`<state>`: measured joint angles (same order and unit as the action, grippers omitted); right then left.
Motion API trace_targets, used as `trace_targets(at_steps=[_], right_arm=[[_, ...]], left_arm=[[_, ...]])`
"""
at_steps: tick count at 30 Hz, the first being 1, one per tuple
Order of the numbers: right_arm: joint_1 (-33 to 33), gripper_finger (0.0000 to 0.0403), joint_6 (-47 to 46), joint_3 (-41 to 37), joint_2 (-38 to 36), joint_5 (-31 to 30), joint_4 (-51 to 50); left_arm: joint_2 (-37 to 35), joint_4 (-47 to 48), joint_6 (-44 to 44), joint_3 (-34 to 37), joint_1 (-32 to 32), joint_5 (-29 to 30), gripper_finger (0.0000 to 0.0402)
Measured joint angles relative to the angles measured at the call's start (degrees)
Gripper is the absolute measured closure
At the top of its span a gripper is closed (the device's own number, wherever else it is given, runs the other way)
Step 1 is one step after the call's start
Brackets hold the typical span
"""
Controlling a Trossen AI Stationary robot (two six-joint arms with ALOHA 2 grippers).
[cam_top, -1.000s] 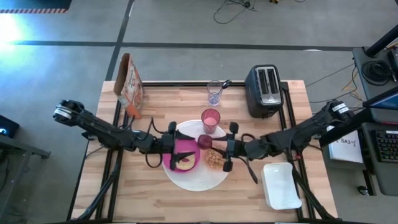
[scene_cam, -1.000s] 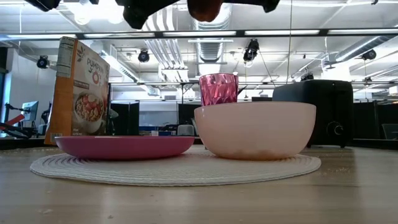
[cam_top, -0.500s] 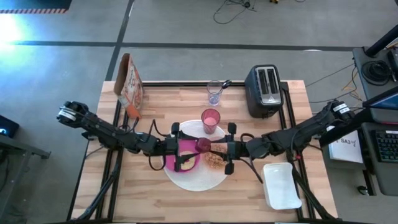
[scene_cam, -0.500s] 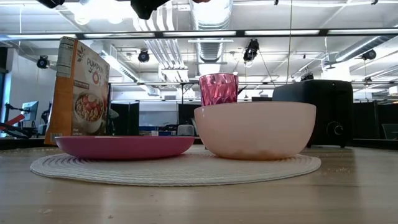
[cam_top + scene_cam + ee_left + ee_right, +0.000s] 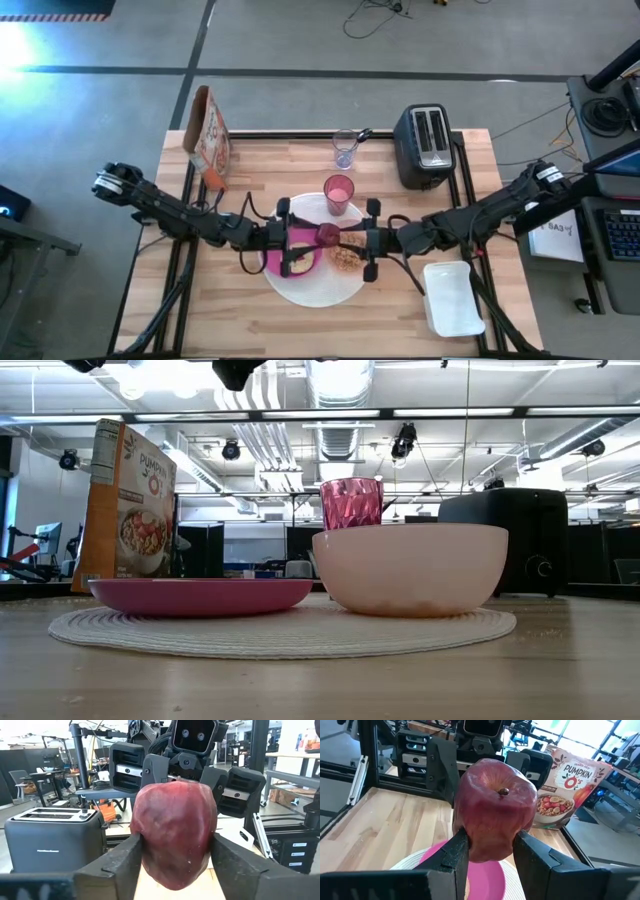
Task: Arrange a breakfast setting
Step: Put the apple from the white bin to the top of the pink plate on the white mat
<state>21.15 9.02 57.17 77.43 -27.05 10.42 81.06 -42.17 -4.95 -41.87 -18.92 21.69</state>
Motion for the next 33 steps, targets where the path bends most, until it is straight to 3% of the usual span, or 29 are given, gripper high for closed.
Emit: trace_targets(at_steps=[8,13,22,26,33], right_arm=[[0.0,0.0252,-3.3,0.0,-1.1,0.7,-2.8],[-0.1,0.0219,-7.2,0.1,-2.5,1.1,-5.7],[-0.1,0.0214,-8.2,0.2,-2.8,0.7,-6.9],[-0.1,0.0214,-7.5,0.1,-2.8,0.6,-5.9],[0.0,0.0218,-7.1,0.4,-2.8,0.5,-5.7]], left_arm=[[0.0,0.5,0.1,0.0,0.0,-0.8,0.0282],[-0.2,0.2,-0.5,0.1,0.1,-0.8,0.0296],[-0.3,0.3,0.1,0.1,0.2,-1.8,0.0322],[-0.3,0.2,2.6,0.1,0.3,-2.1,0.0309],[-0.2,0.2,4.6,0.1,0.3,-2.3,0.0234]])
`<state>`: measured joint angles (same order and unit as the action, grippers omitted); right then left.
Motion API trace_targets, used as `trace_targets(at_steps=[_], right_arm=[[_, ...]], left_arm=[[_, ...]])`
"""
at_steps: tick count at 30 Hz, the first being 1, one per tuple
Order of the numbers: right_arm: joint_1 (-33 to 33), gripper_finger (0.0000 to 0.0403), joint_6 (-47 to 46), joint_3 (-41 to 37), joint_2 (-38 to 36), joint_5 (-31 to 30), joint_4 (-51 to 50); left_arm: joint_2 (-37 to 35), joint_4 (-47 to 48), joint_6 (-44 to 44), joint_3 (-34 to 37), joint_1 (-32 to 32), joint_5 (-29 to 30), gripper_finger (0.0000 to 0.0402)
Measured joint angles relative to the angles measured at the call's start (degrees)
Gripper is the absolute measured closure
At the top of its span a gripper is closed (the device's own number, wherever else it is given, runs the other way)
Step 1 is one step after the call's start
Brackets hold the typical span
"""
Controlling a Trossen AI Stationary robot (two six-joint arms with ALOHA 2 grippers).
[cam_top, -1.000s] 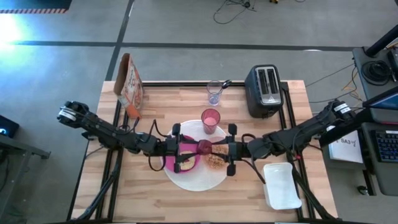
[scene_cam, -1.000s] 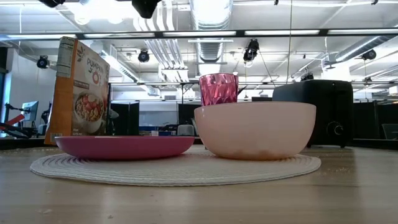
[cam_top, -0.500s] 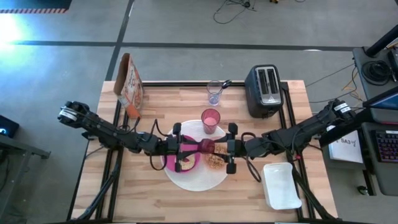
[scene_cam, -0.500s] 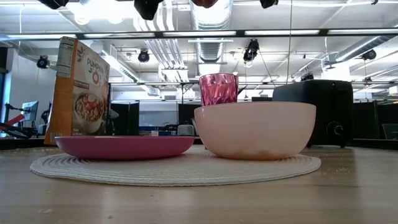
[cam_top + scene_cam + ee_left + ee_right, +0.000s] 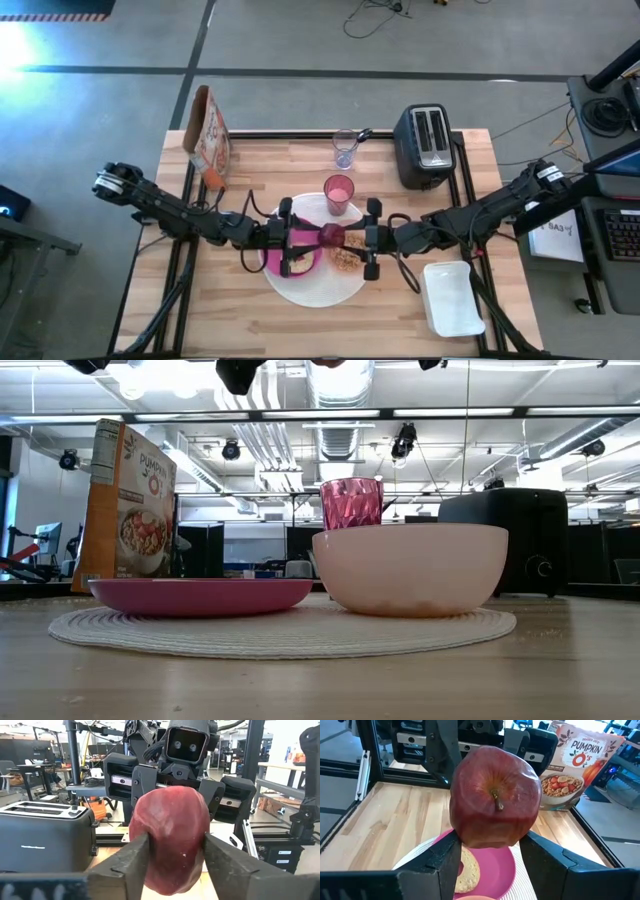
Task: Arrange a breakfast setting
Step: Put the apple from the white bin to the top of the pink plate on the white mat
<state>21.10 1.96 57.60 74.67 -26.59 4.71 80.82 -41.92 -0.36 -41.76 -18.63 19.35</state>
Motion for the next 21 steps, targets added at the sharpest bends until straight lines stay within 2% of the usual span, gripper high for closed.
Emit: trace_targets(at_steps=[5,10,18,21], right_arm=[[0.0,0.0249,-0.9,0.0,0.0,-0.4,0.1],[0.0,0.029,-1.0,0.1,0.0,-0.6,0.1],[-0.1,0.029,-0.9,0.1,-0.2,-0.4,0.0],[-0.1,0.0291,-0.7,0.1,-0.2,1.6,0.1]], left_arm=[[0.0,0.2,0.0,0.0,0.0,0.0,0.0192],[0.0,0.4,-0.2,0.0,-0.1,0.0,0.0174],[0.0,5.8,-0.4,-2.8,-0.1,-0.3,0.0171],[0.0,6.8,-0.5,-3.5,-0.1,-0.4,0.0171]])
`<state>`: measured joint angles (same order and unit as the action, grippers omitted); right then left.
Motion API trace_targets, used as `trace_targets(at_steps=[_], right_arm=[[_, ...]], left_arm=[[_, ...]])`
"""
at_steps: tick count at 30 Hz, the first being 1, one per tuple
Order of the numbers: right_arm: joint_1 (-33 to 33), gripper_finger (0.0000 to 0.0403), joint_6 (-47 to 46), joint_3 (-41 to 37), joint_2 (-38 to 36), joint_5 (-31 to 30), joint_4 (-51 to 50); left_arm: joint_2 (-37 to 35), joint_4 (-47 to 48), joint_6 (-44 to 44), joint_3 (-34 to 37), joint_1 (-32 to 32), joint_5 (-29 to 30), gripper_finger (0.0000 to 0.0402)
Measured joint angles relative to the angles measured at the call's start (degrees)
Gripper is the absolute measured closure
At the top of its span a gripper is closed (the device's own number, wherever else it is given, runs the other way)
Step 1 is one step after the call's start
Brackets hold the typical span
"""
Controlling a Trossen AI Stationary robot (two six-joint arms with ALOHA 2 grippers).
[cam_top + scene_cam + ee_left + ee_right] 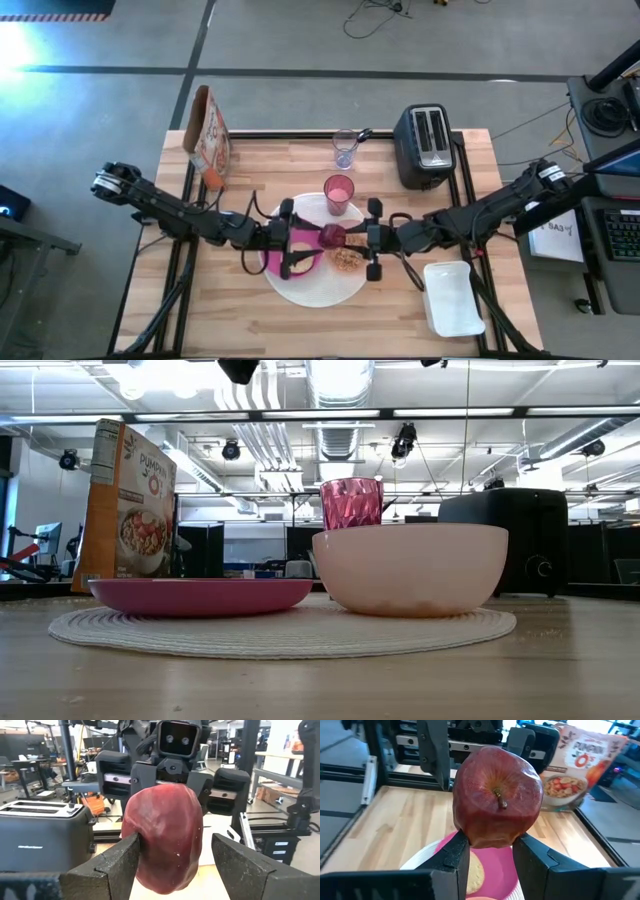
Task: Arrange a breakfast setting
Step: Put the apple from the white bin to the top of the pink plate on the white mat
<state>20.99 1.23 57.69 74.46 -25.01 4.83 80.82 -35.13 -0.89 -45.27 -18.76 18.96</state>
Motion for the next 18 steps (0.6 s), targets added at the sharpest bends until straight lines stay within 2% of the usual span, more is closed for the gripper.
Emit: trace_targets(at_steps=[6,12,18], right_arm=[[0.0,0.0291,1.2,0.0,0.0,1.9,0.9],[-0.3,0.0292,0.9,0.2,0.1,-1.4,-0.1],[-0.1,0.0292,-0.3,0.3,0.1,-1.1,-1.9]], left_arm=[[0.0,-0.4,-1.0,-0.1,-0.1,0.6,0.0171],[0.0,-0.1,-8.8,-0.1,-1.2,11.9,0.017],[-0.1,1.5,-8.4,-0.1,-1.4,8.9,0.017]])
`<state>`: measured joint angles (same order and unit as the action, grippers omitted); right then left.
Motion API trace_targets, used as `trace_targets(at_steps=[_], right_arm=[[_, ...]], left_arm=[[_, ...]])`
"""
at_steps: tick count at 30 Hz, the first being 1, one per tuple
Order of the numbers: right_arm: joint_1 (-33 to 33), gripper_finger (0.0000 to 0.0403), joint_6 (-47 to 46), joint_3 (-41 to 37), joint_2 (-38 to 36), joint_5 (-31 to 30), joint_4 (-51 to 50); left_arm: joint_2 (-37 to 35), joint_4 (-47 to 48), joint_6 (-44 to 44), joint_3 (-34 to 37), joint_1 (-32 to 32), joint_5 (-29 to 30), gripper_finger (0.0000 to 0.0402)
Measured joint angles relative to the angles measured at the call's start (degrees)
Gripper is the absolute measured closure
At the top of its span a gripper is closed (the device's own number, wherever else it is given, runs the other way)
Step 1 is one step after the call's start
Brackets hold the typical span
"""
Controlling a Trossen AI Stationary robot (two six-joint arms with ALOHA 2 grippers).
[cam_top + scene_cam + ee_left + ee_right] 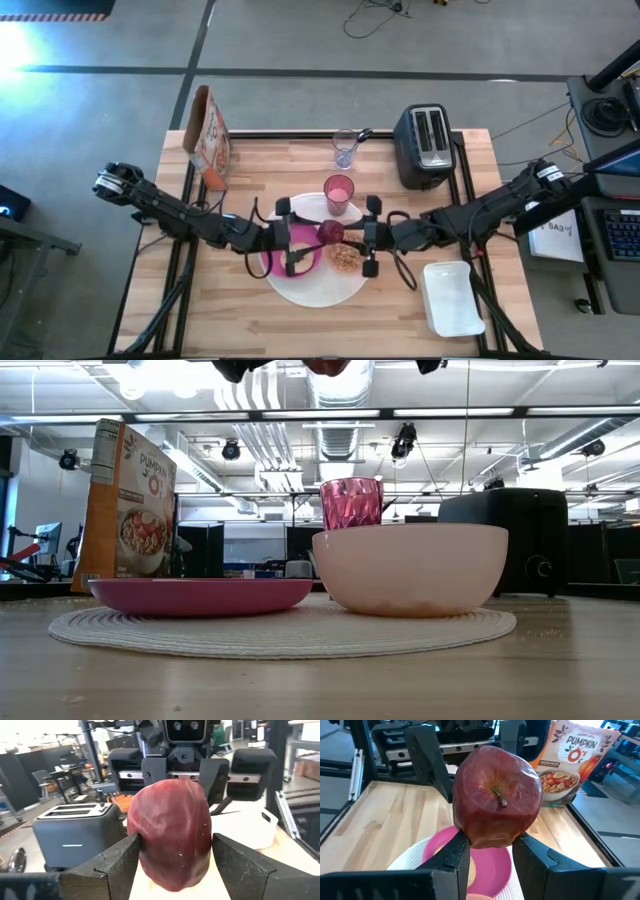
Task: Arrange a breakfast setting
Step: Put the apple from the white bin to the top of the pink plate on the white mat
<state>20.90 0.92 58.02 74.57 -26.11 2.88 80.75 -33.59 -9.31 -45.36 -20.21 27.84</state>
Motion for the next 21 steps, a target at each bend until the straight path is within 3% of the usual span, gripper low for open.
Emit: trace_targets(at_steps=[7,21], right_arm=[[-0.1,0.0297,-1.0,0.0,0.0,-0.8,-1.0],[-0.1,0.0296,-1.0,-0.1,-0.2,-0.9,-1.7]], left_arm=[[-0.1,1.3,-3.5,0.0,-0.1,5.1,0.017],[-0.1,-0.1,-8.0,0.0,-0.7,7.9,0.017]])
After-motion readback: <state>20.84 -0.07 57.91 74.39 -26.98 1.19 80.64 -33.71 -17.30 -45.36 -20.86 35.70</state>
